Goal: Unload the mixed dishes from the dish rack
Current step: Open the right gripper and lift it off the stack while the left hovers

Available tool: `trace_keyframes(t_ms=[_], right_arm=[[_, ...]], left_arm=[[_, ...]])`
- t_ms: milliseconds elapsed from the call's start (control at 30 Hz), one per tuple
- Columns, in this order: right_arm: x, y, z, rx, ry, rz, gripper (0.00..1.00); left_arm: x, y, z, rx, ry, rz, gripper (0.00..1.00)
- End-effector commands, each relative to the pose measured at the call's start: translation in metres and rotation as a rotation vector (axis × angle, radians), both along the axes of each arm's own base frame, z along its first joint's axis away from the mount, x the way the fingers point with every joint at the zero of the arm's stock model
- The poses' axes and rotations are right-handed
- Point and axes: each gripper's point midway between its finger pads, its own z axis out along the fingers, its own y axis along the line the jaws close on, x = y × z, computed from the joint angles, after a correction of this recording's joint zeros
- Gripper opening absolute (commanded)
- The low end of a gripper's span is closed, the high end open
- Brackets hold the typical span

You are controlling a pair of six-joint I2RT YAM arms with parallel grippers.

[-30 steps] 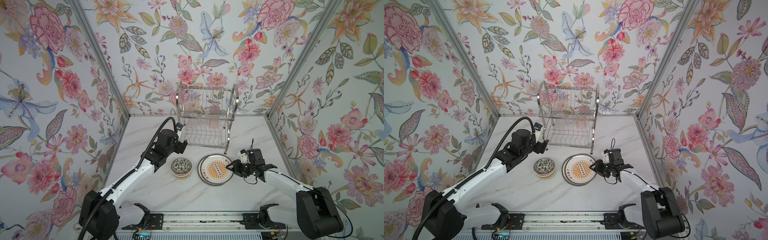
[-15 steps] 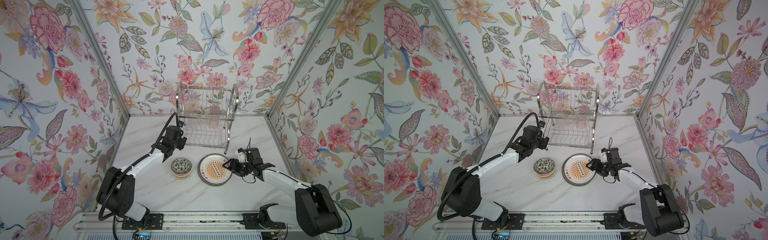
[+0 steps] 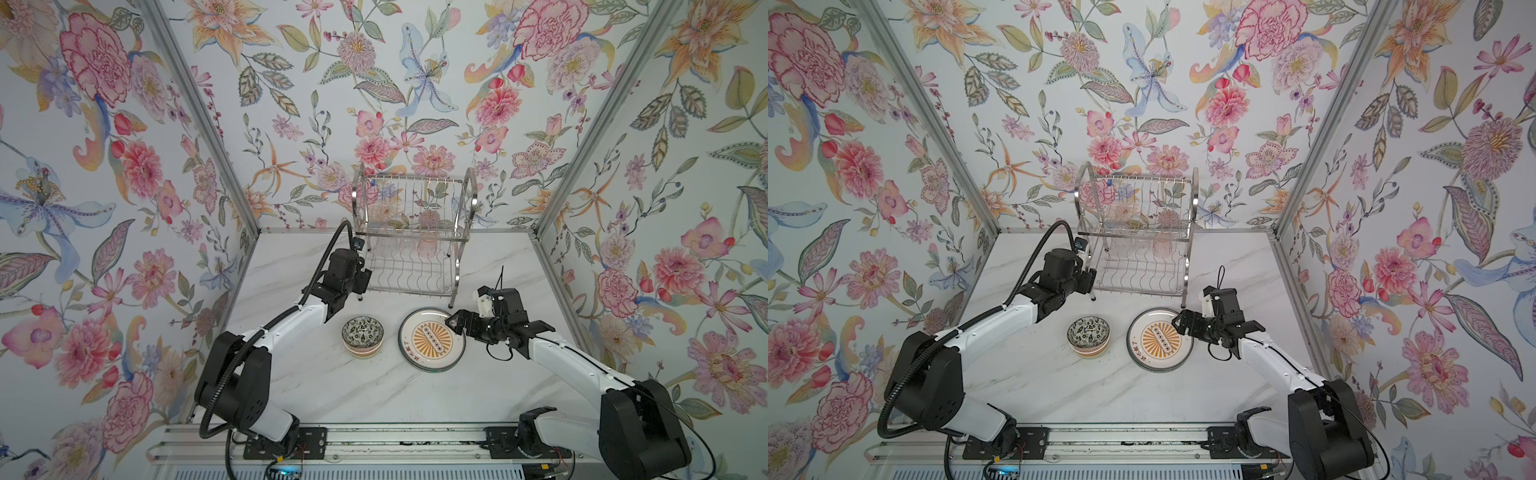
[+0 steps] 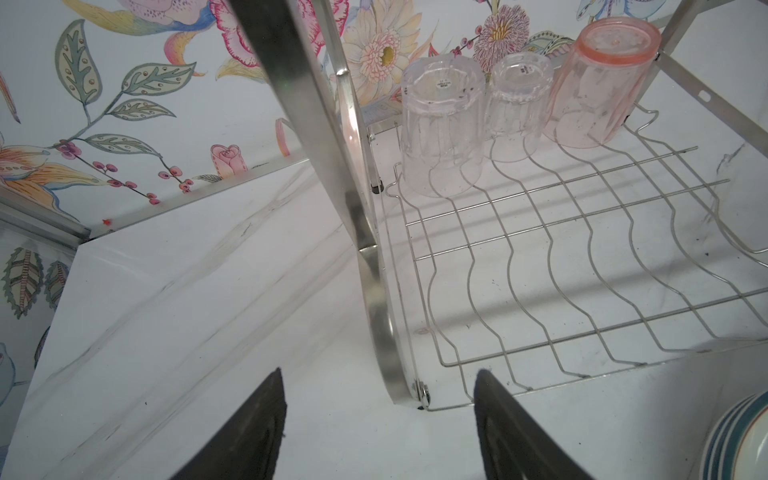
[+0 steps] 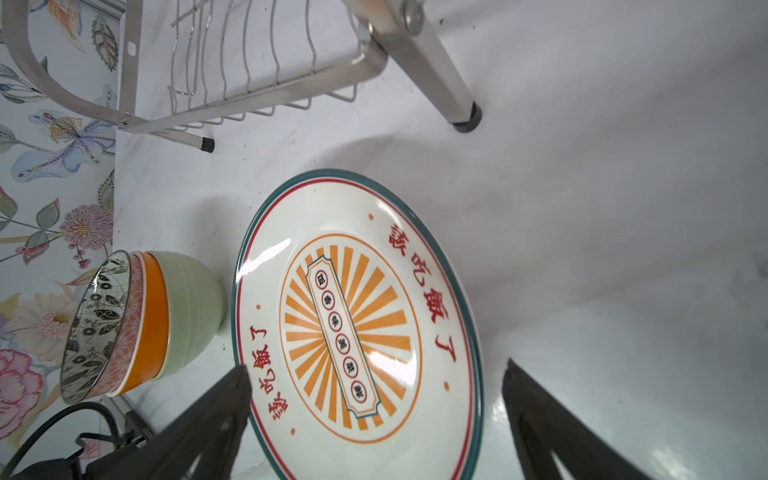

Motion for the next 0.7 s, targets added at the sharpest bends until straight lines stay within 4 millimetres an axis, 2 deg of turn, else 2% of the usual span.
trace_keyframes(t_ms=[0,167,333,433,467,667], right_arm=[[0.006,-0.006,0.022,-0.093,-0.123,0.043,0.99],[0.007,0.001,0.054,-0.185,-0.354,0.128,1.0],[0.018,0.02,0.091,-0.213,-0.656,0.198,0.98],[0.032,0.024,0.095,-0.203,-0.713,0.182,0.96],[0.038,0.025,0.094,-0.185,-0.705,0.175,0.93],[0.055,0.047,0.082,-0.053,-0.677,0.2,0.6]], left_arm=[[0.002,0.003,0.002,-0.038,-0.013,0.009,0.73],[0.005,0.003,-0.006,-0.056,-0.004,0.011,0.71],[0.005,-0.002,-0.009,-0.085,-0.004,-0.005,0.66],[0.005,-0.003,-0.009,-0.096,-0.002,-0.007,0.61],[0.006,-0.005,-0.022,-0.091,0.024,-0.01,0.59],[0.005,-0.007,-0.024,-0.116,0.026,-0.01,0.53]])
